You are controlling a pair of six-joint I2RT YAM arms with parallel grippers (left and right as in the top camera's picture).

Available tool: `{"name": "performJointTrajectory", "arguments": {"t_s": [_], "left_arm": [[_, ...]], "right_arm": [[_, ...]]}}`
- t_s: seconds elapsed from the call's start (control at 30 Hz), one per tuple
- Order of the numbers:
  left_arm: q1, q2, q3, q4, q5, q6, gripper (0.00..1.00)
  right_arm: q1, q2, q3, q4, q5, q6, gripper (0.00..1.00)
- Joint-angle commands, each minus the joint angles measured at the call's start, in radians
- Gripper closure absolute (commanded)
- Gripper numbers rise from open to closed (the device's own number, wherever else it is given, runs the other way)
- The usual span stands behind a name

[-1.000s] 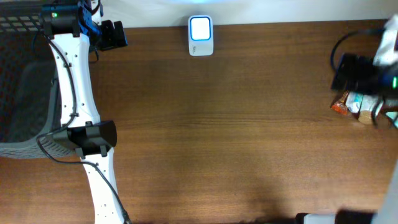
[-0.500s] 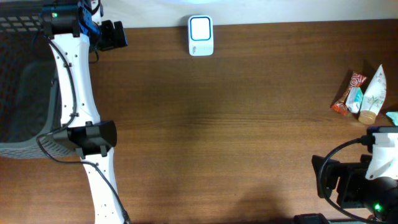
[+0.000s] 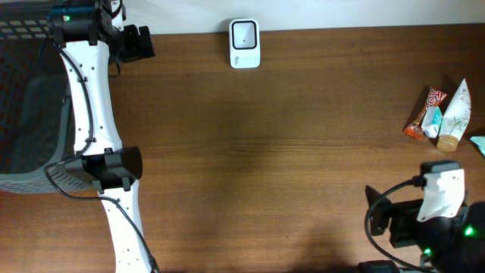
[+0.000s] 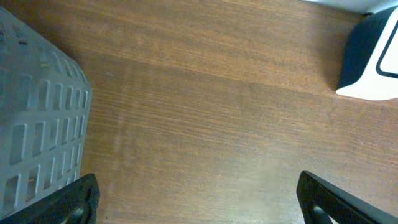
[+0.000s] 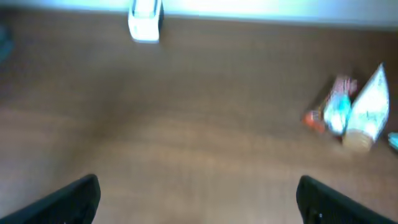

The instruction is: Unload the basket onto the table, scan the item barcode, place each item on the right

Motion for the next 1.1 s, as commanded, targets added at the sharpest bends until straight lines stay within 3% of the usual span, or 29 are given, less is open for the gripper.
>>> {"name": "performJointTrajectory", "arguments": {"t_s": [0.0,0.27,0.57,1.0,1.07], "left_arm": [[0.002,0.002,-0.006,0.000,0.007,0.010,0.01],[0.002,0.002,-0.006,0.000,0.007,0.010,0.01],[0.002,0.002,-0.006,0.000,0.007,0.010,0.01],[0.002,0.002,-0.006,0.000,0.007,0.010,0.01],[0.002,0.002,-0.006,0.000,0.007,0.010,0.01]], "right_arm": [[0.006,-0.164,-0.288,0.184,-0.004,-0.041,0.01],[0.006,-0.457,-0.926,0.811,-0.116,-0.041,0.01],[0.007,-0.590,-1.234,1.244,-0.130,-0.041,0.01],[0.005,-0.578,-1.247,1.175,0.027,-0.005,0.01],[0.005,-0.578,-1.247,1.168,0.098,0.075,0.01]]}}
